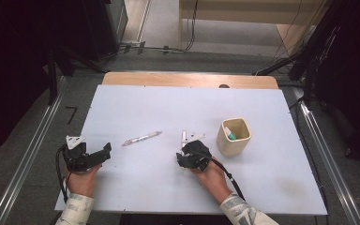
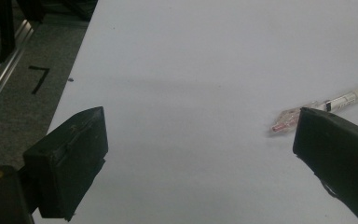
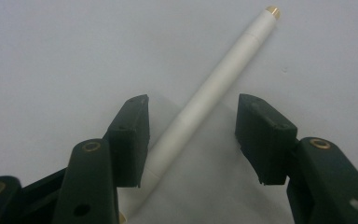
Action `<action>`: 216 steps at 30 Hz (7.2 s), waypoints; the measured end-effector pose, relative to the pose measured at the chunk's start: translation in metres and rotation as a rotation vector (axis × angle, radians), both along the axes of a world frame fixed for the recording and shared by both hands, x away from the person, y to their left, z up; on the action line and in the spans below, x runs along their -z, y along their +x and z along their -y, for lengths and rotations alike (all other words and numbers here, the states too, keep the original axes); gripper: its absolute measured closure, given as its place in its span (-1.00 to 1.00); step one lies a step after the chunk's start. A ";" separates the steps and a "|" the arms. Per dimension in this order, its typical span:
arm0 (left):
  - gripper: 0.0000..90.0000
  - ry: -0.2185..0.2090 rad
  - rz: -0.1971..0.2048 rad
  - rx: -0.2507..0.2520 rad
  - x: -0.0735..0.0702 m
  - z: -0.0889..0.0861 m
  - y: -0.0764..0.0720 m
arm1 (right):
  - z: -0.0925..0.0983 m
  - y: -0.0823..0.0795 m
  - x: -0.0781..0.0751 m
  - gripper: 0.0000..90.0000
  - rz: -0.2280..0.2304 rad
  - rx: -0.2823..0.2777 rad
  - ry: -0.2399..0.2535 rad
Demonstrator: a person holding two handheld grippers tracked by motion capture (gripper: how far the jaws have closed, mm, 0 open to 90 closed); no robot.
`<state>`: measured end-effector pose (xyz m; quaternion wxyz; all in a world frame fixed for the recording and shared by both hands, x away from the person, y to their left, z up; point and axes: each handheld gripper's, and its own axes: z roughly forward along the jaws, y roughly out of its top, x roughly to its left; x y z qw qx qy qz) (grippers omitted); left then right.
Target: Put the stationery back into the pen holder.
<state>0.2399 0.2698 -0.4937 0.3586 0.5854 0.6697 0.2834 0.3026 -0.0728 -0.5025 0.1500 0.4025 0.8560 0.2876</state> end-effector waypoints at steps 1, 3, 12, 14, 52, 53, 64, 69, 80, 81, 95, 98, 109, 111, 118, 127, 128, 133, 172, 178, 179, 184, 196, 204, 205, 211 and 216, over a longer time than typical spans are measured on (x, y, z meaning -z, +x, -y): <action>-0.92 0.000 0.000 0.000 0.000 0.000 0.000 | 0.000 0.000 0.000 0.00 0.002 0.003 -0.002; -0.92 0.001 0.000 0.000 0.000 0.000 0.000 | 0.000 0.000 0.000 0.06 0.003 0.010 -0.005; -0.92 0.000 0.000 0.000 0.000 0.000 0.000 | 0.003 0.002 -0.001 0.38 0.007 0.043 -0.004; -0.92 0.001 0.000 0.000 0.000 0.000 -0.001 | 0.004 0.002 -0.001 0.44 0.007 0.048 -0.005; -0.92 -0.002 -0.002 0.001 0.000 0.000 0.000 | 0.023 0.001 -0.011 0.71 0.003 0.071 0.054; -0.92 -0.003 0.000 0.000 0.000 0.000 0.000 | 0.024 0.001 -0.013 0.71 0.004 0.073 0.054; -0.92 -0.001 0.000 -0.002 0.000 0.000 0.000 | 0.035 -0.002 -0.032 0.71 0.045 0.081 0.099; -0.92 -0.001 0.001 -0.003 0.000 0.000 0.000 | 0.041 -0.003 -0.043 0.71 0.059 0.083 0.119; -0.92 -0.001 0.001 -0.004 0.000 0.000 0.000 | 0.051 -0.005 -0.060 0.71 0.077 0.087 0.148; -0.92 -0.002 0.001 -0.004 0.000 0.000 0.000 | 0.051 -0.005 -0.061 0.71 0.077 0.089 0.153; -0.92 0.001 0.000 -0.003 0.000 0.000 0.000 | 0.066 -0.003 -0.078 0.71 0.113 0.112 0.187; -0.92 0.001 0.000 -0.004 0.000 0.000 0.000 | 0.070 -0.003 -0.082 0.71 0.123 0.117 0.198; -0.92 -0.001 0.000 -0.004 0.000 0.000 0.000 | 0.081 -0.001 -0.094 0.71 0.142 0.144 0.224; -0.92 -0.001 0.001 -0.004 0.000 0.000 0.000 | 0.084 0.000 -0.096 0.71 0.146 0.151 0.229; -0.92 0.001 0.000 -0.003 0.000 0.000 0.000 | 0.092 0.002 -0.100 0.71 0.157 0.171 0.236; -0.92 0.000 -0.001 -0.002 0.000 0.000 0.000 | 0.103 0.005 -0.106 0.71 0.168 0.198 0.252; -0.92 0.000 -0.001 -0.002 0.000 0.000 0.000 | 0.104 0.005 -0.106 0.71 0.168 0.201 0.254; -0.92 0.000 0.000 -0.002 0.000 0.000 0.000 | 0.109 0.008 -0.106 0.71 0.169 0.218 0.254; -0.92 0.000 -0.002 -0.001 0.000 0.000 0.000 | 0.141 0.035 -0.093 0.70 0.169 0.300 0.221; -0.92 0.000 -0.001 -0.002 0.000 0.000 0.000 | 0.141 0.035 -0.093 0.70 0.152 0.305 0.212; -0.92 0.001 -0.001 -0.001 0.000 0.000 0.000 | 0.141 0.035 -0.093 0.70 0.149 0.306 0.212; -0.92 0.000 0.000 -0.003 0.000 0.000 0.000 | 0.142 0.035 -0.094 0.70 0.141 0.312 0.210; -0.92 -0.002 0.000 -0.003 0.000 0.000 0.000 | 0.147 0.032 -0.094 0.69 0.134 0.317 0.203; -0.92 -0.003 0.000 -0.003 0.000 0.000 0.000 | 0.147 0.030 -0.094 0.68 0.114 0.321 0.194; -0.92 -0.004 0.001 -0.004 0.000 0.000 0.000 | 0.147 0.030 -0.094 0.68 0.110 0.321 0.193; -0.92 -0.001 0.000 -0.002 0.000 0.000 0.000 | 0.149 0.030 -0.094 0.52 0.089 0.321 0.207; -0.92 -0.001 0.000 -0.002 0.000 0.000 0.000 | 0.151 0.027 -0.096 0.31 0.101 0.304 0.225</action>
